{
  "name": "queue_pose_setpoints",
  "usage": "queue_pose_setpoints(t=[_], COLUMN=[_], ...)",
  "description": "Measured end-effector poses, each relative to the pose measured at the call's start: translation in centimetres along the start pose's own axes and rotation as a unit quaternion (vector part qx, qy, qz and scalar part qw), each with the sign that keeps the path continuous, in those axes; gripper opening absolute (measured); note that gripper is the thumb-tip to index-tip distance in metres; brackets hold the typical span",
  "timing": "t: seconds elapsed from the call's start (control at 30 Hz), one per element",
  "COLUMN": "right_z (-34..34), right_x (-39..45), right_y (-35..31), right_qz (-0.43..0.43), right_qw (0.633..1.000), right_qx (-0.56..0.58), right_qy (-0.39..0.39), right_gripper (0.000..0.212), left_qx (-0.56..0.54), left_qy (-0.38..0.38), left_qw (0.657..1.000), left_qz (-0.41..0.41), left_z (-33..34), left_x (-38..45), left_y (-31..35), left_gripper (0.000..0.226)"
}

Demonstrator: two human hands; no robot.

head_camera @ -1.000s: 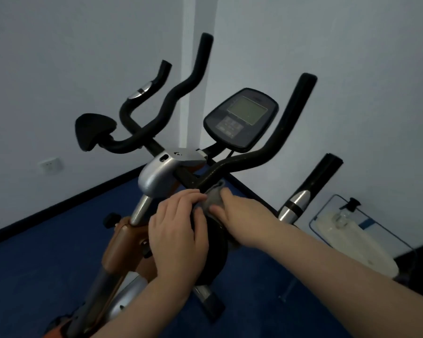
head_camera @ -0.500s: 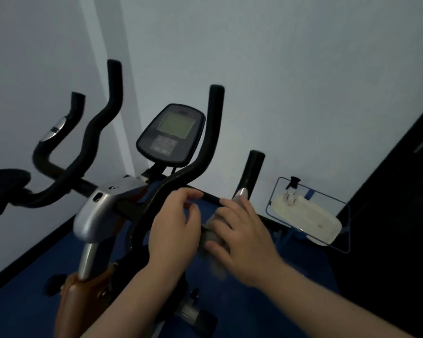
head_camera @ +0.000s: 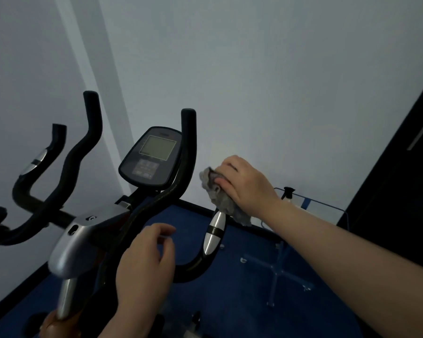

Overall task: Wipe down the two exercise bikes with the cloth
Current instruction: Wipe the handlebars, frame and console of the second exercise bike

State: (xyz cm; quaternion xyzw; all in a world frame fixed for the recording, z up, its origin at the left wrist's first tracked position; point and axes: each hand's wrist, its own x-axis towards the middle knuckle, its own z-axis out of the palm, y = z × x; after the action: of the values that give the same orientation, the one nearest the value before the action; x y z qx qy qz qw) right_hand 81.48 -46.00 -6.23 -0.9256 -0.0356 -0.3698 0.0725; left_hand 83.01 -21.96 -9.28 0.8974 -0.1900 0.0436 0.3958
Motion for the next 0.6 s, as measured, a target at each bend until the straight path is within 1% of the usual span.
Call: queue_pose_setpoints(t=[0.03, 0.07, 0.1, 0.13, 0.17, 0.2, 0.23, 0.27, 0.3, 0.33, 0.4, 0.43, 0.47, 0.5, 0.53, 0.57, 0.6], right_z=[0.6, 1.2, 1.9, 2.5, 3.1, 3.7, 4.0, 3.9, 3.4, 2.7, 1.3, 1.0, 0.9, 1.2, 1.5, 1.6, 1.6], right_x=[-0.2, -0.6, -0.9, -1.2, -1.5, -1.9, -2.5, -3.0, -3.3, -3.1, -1.3, -0.2, 0.8, 1.4, 1.7, 1.8, 1.6], right_y=[-0.6, -1.4, -2.3, -3.6, -5.0, -6.5, -7.7, -8.5, -8.5, -7.8, -6.0, -5.4, -5.3, -5.2, -5.0, -4.7, -3.9], right_qz=[0.070, 0.150, 0.234, 0.309, 0.362, 0.399, 0.421, 0.438, 0.455, 0.478, 0.509, 0.506, 0.487, 0.453, 0.414, 0.381, 0.362], right_qw=[0.995, 0.979, 0.947, 0.905, 0.862, 0.828, 0.809, 0.800, 0.793, 0.775, 0.715, 0.718, 0.757, 0.819, 0.871, 0.898, 0.906], right_qx=[0.052, 0.106, 0.161, 0.214, 0.263, 0.301, 0.323, 0.334, 0.344, 0.365, 0.454, 0.458, 0.420, 0.340, 0.244, 0.188, 0.184], right_qy=[0.041, 0.091, 0.147, 0.199, 0.237, 0.255, 0.253, 0.238, 0.214, 0.192, 0.157, 0.137, 0.113, 0.093, 0.101, 0.117, 0.120], right_gripper=[0.034, 0.033, 0.032, 0.031, 0.032, 0.034, 0.037, 0.039, 0.038, 0.036, 0.029, 0.028, 0.032, 0.036, 0.039, 0.039, 0.039], left_qx=[0.001, 0.005, 0.008, 0.011, 0.013, 0.014, 0.015, 0.015, 0.013, 0.013, 0.014, 0.018, 0.022, 0.024, 0.024, 0.024, 0.025], left_qy=[0.005, 0.010, 0.014, 0.017, 0.018, 0.019, 0.020, 0.019, 0.019, 0.020, 0.019, 0.015, 0.010, 0.006, 0.004, 0.003, 0.003], left_qw=[1.000, 1.000, 1.000, 1.000, 1.000, 1.000, 1.000, 1.000, 1.000, 1.000, 1.000, 1.000, 1.000, 1.000, 1.000, 0.999, 0.999], left_qz=[-0.002, -0.002, -0.003, -0.004, -0.006, -0.008, -0.009, -0.009, -0.012, -0.014, -0.015, -0.016, -0.017, -0.018, -0.020, -0.021, -0.021], left_z=[0.1, 0.2, 0.2, 0.2, 0.2, 0.2, 0.3, 0.3, 0.3, 0.3, 0.3, 0.4, 0.4, 0.4, 0.3, 0.3, 0.3], left_x=[0.0, 0.0, 0.0, 0.0, -0.1, -0.1, -0.1, -0.1, -0.1, -0.1, 0.1, 0.1, 0.1, 0.1, 0.1, 0.1, 0.1], left_y=[0.0, 0.0, 0.1, 0.1, 0.1, 0.0, -0.1, -0.1, -0.1, -0.1, 0.0, 0.1, 0.1, 0.1, 0.2, 0.2, 0.3], left_gripper=[0.019, 0.019, 0.019, 0.019, 0.019, 0.018, 0.018, 0.017, 0.017, 0.016, 0.016, 0.016, 0.016, 0.016, 0.016, 0.016, 0.016])
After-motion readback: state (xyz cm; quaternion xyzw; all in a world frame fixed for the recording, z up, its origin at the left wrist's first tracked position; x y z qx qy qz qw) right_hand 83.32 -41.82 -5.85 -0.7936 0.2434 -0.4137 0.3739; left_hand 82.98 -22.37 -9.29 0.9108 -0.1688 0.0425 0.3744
